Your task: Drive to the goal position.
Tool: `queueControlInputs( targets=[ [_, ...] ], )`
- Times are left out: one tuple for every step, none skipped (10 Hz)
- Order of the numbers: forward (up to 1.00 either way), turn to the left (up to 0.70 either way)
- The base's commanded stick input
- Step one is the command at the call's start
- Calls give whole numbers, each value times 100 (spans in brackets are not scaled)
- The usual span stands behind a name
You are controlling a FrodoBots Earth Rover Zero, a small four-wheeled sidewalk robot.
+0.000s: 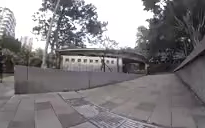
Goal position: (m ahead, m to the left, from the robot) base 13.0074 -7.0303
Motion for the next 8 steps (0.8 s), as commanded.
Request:
queueControlInputs(
  targets=[
    [0,-70],
    [0,-70],
    [0,-70],
    [0,-70],
    [0,-70],
    [0,-70],
    [70,0],
    [70,0]
  ],
)
